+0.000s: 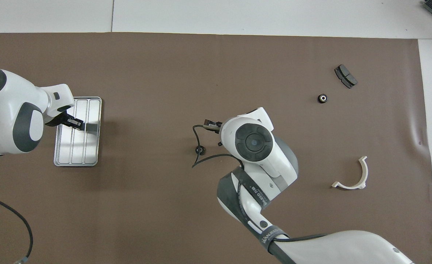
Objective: Pick bearing gear from pile to tray
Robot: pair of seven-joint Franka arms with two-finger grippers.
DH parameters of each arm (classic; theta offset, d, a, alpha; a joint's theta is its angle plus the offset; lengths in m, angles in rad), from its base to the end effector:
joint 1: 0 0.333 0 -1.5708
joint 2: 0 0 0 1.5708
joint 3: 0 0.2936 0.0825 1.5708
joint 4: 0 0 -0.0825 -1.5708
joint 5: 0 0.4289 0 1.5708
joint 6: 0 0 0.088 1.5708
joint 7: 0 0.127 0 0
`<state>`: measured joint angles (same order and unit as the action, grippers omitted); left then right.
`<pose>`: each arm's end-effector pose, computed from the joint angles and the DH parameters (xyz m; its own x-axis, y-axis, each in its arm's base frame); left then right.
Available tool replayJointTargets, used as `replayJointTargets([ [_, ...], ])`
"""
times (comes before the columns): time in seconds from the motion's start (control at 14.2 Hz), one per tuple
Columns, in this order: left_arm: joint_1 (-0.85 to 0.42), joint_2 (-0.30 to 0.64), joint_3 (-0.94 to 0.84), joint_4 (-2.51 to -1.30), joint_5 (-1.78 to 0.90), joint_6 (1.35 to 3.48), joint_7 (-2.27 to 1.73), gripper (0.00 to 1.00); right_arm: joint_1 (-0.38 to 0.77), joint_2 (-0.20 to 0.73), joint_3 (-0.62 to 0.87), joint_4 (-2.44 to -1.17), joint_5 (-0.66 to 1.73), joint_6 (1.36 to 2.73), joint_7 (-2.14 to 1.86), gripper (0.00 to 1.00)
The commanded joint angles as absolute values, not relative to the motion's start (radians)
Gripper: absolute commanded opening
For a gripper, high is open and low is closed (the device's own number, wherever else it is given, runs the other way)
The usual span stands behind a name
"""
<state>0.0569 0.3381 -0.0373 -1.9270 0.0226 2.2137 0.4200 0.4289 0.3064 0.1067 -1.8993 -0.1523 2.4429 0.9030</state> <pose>0.6388 0.0138 0.2404 0.9148 -0.4009 -0.0487 -0.4006 -0.9161 0.0163 0.5844 0.3417 0.2985 0.9370 -0.2751 0.2154 -0.2524 -0.9593 -0.1270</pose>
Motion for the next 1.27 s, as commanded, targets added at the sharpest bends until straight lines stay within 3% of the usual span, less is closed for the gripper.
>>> replayJointTargets([
  [0.0,0.058,0.301,-0.040,-1.971,0.025,2.240,0.423,0.45,0.324,0.264,0.120,-1.914,-0.173,2.405,0.723,1.00],
  [0.07,0.058,0.301,-0.040,-1.971,0.025,2.240,0.423,0.62,0.278,0.256,0.120,-1.914,-0.173,2.402,0.654,1.00],
  [0.42,0.035,0.304,-0.044,-1.938,0.003,2.226,0.376,0.62,0.092,0.258,0.123,-1.928,-0.167,2.404,0.323,1.00],
  [0.64,-0.058,0.305,-0.043,-1.888,-0.018,2.180,0.183,0.61,0.003,0.285,0.126,-1.925,-0.158,2.392,0.052,1.00],
  [0.92,-0.179,0.291,-0.044,-1.888,-0.020,2.161,-0.085,0.61,-0.075,0.369,0.124,-1.878,-0.064,2.387,-0.280,1.00],
  [1.2,-0.323,0.282,-0.044,-1.894,-0.020,2.178,-0.386,0.61,-0.080,0.457,0.123,-1.801,-0.067,2.402,-0.307,1.00],
])
